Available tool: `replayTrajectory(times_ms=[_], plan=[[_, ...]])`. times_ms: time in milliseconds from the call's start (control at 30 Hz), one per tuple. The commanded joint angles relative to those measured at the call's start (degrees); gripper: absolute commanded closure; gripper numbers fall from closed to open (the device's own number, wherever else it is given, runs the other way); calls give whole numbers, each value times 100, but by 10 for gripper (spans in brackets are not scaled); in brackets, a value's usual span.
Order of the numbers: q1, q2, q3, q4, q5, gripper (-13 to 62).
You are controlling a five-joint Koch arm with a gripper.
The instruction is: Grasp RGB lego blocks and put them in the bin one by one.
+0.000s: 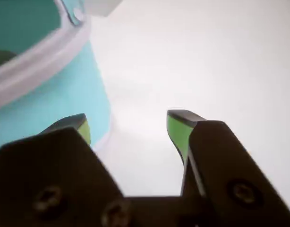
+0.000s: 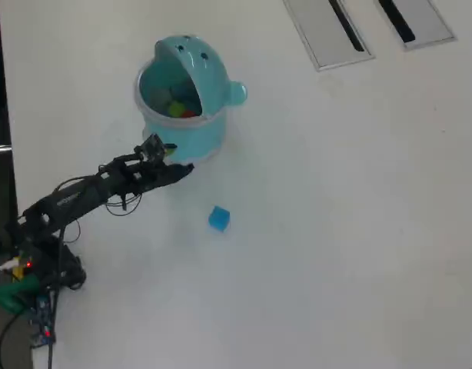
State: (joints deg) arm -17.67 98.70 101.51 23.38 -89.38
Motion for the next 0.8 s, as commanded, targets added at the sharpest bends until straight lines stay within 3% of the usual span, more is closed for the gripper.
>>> replayTrajectory(times_ms=[0, 767], plan=[[114, 264, -114, -105, -334, 192], [1116, -650, 510, -791, -2786, 139]])
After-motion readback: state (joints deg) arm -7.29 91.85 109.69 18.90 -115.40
